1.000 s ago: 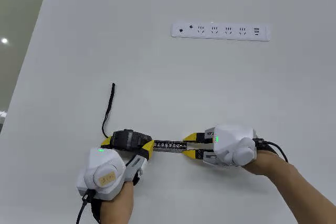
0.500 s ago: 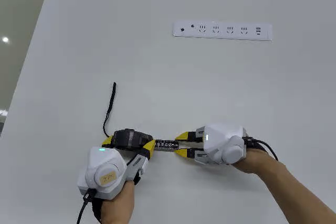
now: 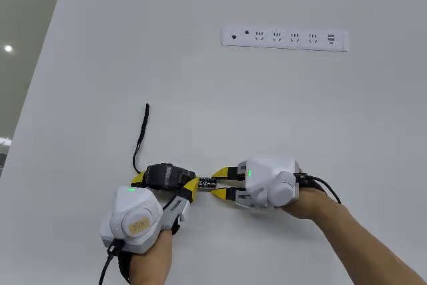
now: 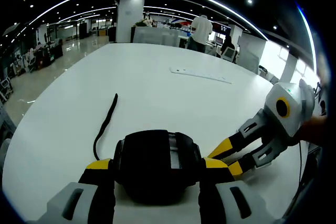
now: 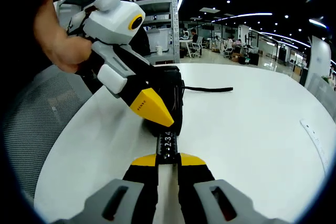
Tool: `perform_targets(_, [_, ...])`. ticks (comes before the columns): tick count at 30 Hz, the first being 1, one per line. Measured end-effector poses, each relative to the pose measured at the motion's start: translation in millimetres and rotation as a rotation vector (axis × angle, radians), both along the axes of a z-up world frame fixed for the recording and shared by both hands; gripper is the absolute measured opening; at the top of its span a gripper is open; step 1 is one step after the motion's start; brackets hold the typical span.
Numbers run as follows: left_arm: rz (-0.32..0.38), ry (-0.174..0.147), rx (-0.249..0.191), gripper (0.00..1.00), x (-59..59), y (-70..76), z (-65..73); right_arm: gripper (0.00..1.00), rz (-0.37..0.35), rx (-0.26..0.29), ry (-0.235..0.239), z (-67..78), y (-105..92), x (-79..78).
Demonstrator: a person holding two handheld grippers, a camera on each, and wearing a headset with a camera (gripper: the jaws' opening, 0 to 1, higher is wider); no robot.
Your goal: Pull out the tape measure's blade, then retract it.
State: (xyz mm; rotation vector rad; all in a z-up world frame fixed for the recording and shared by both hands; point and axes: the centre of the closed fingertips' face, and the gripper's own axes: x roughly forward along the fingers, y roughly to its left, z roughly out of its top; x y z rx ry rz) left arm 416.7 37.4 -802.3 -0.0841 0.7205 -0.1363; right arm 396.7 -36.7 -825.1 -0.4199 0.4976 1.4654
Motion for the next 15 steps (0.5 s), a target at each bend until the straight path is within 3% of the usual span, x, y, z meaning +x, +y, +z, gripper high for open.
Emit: perform_targets(15, [0.006, -0.004, -0.009, 0.62, 0.5, 0.5, 0.0, 0.13, 0.022, -0.001, -0.015, 0.2, 19.5, 1.2])
